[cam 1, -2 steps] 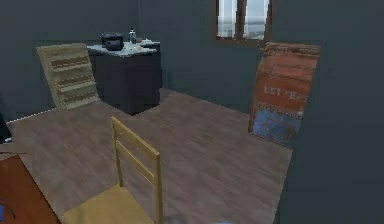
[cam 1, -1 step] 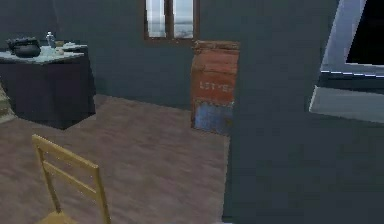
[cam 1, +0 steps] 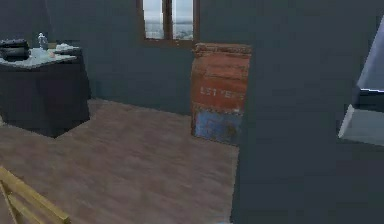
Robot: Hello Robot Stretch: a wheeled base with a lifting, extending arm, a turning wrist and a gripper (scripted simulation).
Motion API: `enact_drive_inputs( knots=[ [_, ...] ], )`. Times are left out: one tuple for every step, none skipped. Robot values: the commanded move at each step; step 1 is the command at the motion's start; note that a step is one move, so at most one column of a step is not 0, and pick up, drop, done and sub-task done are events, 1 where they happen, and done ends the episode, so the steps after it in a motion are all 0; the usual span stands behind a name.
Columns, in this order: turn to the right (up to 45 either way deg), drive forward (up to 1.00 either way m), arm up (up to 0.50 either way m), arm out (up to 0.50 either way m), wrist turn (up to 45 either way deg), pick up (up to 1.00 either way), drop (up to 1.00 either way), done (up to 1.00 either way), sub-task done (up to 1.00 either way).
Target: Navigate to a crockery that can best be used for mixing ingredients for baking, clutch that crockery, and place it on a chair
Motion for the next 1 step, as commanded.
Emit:
enact_drive_inputs(
  knots=[
    [-45.0,0.00,0.00,0.00,0.0,0.00,0.00,0.00,0.00]
  ],
)
